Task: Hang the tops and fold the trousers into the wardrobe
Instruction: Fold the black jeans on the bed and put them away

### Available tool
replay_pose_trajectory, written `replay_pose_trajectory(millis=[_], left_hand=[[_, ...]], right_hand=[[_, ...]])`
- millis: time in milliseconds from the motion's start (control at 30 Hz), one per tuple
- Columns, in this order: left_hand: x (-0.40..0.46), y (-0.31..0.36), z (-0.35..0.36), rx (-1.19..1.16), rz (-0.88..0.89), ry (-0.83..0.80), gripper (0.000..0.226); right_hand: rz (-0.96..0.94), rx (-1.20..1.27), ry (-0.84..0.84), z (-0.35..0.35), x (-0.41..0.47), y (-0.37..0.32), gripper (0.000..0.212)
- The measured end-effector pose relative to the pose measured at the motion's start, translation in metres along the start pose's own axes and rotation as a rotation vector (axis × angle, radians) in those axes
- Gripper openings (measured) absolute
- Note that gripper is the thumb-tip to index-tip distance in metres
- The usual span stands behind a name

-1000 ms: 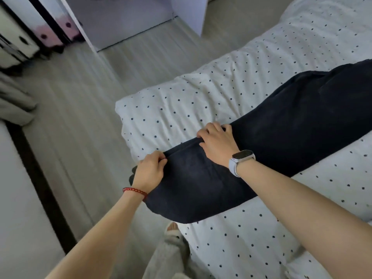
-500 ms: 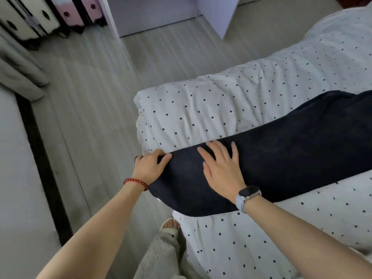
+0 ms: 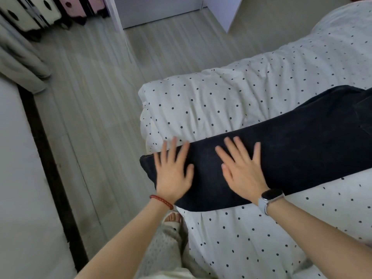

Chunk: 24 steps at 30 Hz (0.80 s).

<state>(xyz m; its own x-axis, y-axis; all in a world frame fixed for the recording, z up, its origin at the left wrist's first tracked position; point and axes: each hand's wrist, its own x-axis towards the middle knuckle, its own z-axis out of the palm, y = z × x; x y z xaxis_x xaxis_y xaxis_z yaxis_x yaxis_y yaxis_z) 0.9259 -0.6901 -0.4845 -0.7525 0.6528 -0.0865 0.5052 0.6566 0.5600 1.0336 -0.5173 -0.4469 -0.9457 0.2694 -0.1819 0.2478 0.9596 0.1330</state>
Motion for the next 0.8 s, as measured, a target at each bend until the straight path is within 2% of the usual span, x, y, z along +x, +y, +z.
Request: replay_pose_trajectory(millis=[67, 133, 200, 267, 300, 333, 400, 467, 600, 800], left_hand=[[-0.005, 0.017, 0.017, 0.036, 0.137, -0.074, 0.059], [-0.008, 0.019, 0.032, 0.043, 0.060, -0.190, 0.063], [-0.011, 0.007, 0.043, 0.033, -0.076, -0.268, 0.065], [-0.015, 0.001, 0.044, -0.014, -0.112, -0.296, 0.065], [-0.016, 0.001, 0.040, -0.046, -0.125, -0.295, 0.065], [-0.017, 0.002, 0.034, -0.075, -0.151, -0.281, 0.064], [-0.016, 0.010, 0.022, -0.095, -0.201, -0.189, 0.054], [-0.011, 0.022, 0.016, 0.012, -0.130, -0.063, 0.048], [0.009, 0.071, 0.036, 0.222, 0.248, -0.133, 0.052], [0.039, 0.137, 0.081, 0.312, 0.272, -0.175, 0.055]], right_hand=[[0.268, 0.026, -0.010, 0.004, 0.003, 0.009, 0.052], [0.392, 0.051, -0.007, 0.009, 0.004, 0.005, 0.055], [0.248, 0.030, -0.014, 0.019, -0.006, -0.015, 0.056], [-0.052, 0.026, -0.061, 0.028, -0.028, -0.039, 0.056], [-0.141, 0.056, -0.067, 0.027, -0.038, -0.042, 0.054], [-0.158, 0.111, -0.062, 0.024, -0.041, -0.036, 0.051], [-0.030, 0.213, -0.004, 0.016, -0.040, -0.012, 0.048], [0.106, 0.195, -0.004, 0.010, -0.032, 0.021, 0.049], [0.194, 0.090, -0.180, 0.012, -0.017, 0.085, 0.058], [0.313, 0.108, -0.192, 0.021, -0.017, 0.162, 0.068]])
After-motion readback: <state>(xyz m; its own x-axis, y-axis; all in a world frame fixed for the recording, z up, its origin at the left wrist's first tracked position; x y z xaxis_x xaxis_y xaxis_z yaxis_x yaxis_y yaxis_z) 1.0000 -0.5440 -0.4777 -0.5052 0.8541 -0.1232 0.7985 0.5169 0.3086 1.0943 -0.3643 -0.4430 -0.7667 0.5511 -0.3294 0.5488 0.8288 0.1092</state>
